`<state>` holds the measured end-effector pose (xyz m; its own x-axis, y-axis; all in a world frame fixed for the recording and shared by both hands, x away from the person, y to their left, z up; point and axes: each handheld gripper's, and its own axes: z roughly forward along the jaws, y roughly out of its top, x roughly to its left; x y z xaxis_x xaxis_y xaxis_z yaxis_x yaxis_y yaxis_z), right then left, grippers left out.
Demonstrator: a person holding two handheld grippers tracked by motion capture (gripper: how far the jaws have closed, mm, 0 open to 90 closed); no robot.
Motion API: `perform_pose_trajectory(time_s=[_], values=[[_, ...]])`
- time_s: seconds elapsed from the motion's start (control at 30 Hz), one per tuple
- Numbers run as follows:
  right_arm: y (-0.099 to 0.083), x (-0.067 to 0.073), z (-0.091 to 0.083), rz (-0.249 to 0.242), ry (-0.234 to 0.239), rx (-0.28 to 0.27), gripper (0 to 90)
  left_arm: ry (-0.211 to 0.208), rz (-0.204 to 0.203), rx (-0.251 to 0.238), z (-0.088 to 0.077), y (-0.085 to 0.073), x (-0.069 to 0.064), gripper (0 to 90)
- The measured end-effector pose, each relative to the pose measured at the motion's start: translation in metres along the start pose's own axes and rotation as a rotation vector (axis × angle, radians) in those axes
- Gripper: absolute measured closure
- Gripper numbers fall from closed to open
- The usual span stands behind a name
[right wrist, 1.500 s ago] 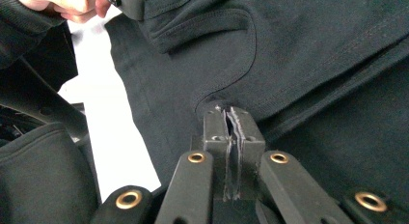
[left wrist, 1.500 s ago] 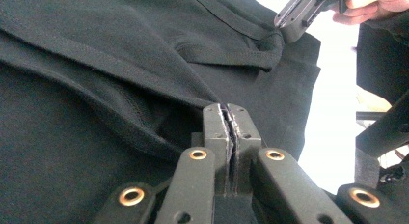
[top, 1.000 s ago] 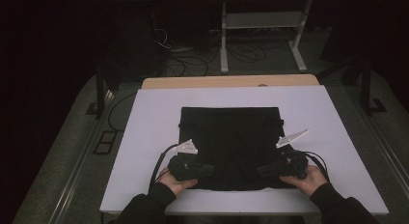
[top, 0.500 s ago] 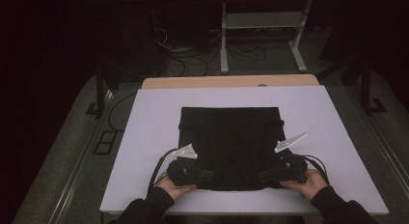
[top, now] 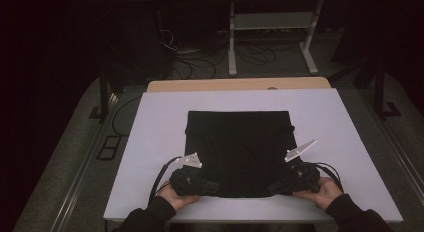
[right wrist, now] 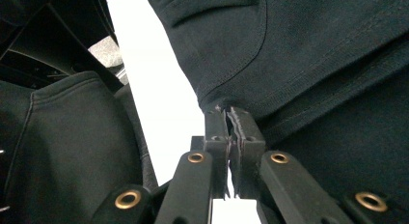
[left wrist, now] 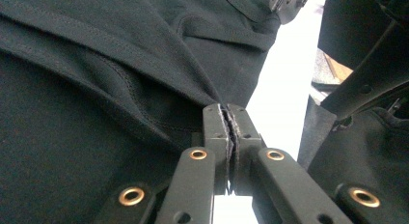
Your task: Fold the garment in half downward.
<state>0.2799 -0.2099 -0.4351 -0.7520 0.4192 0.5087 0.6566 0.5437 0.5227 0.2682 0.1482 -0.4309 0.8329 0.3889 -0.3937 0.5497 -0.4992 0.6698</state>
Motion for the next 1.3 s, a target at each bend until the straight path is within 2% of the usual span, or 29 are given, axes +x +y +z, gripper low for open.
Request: perform_pose_trajectory(time_s=[0.3,0.97,1.0,1.03,1.1,1.3], values=[[-0.0003,0.0024,0.0018,-0.003,0.019,0.030,85.0,-0.019,0.005,0.030,-0.0015,-0.0028,-0.0017,86.9],[-0.0015,0.0035,0.0028,0.000,0.026,0.061,83.3,-0.013,-0.018,0.072,-0.0028,-0.0076,-0.0015,86.6],[-0.0014,0.0038,0.0026,0.010,0.031,0.062,80.9,-0.011,-0.027,0.066,-0.0029,-0.0078,-0.0019,86.2],[-0.0011,0.0038,0.0020,0.014,0.030,0.061,77.1,-0.009,-0.018,0.063,-0.0032,-0.0075,-0.0009,85.6],[-0.0003,0.0039,0.0006,0.014,0.022,0.047,70.0,-0.009,-0.036,0.055,-0.0038,-0.0074,-0.0007,83.1],[0.0023,0.0045,-0.0028,0.000,0.006,0.017,55.6,-0.013,-0.055,0.041,-0.0076,-0.0051,0.0004,64.4]])
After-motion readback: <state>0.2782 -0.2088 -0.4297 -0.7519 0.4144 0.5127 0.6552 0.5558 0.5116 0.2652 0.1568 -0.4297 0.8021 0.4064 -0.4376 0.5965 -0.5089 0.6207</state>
